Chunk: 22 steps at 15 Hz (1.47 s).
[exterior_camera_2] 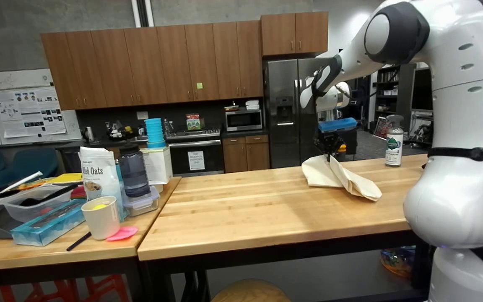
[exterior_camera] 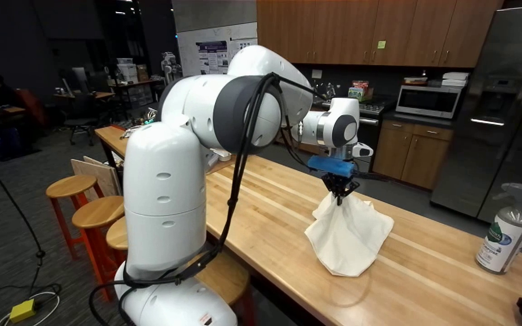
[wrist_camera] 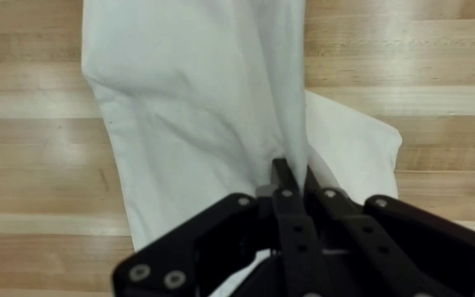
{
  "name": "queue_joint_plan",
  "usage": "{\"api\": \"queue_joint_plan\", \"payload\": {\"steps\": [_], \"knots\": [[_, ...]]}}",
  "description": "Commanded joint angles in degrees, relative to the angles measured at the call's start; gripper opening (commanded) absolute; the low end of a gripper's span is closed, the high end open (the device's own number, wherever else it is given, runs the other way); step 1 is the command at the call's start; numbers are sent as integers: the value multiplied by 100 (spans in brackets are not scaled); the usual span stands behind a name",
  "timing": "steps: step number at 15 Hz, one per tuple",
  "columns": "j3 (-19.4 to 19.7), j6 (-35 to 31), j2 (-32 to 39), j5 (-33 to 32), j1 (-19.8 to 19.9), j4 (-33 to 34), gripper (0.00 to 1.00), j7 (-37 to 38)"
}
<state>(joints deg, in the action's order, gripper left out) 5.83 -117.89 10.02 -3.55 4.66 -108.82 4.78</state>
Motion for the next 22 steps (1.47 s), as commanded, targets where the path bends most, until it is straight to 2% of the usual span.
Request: {"api": "queue_joint_plan", "payload": {"steps": [1,4,8,13,15,16,22], "knots": [[95,-210,-328,36,117,-297,1,79],[110,-242,-435,131,173,-351,1,-34],[197,-317,-676,-74,208,-534,1,-12],[252,-806,-1120,43,274,-895,1,-10],[251,-801,-1154,131,288,-852,2,-6],[218,-661,-884,33,257,-646,5,5],[222,-712,-986,38,269,-725,5,6]]}}
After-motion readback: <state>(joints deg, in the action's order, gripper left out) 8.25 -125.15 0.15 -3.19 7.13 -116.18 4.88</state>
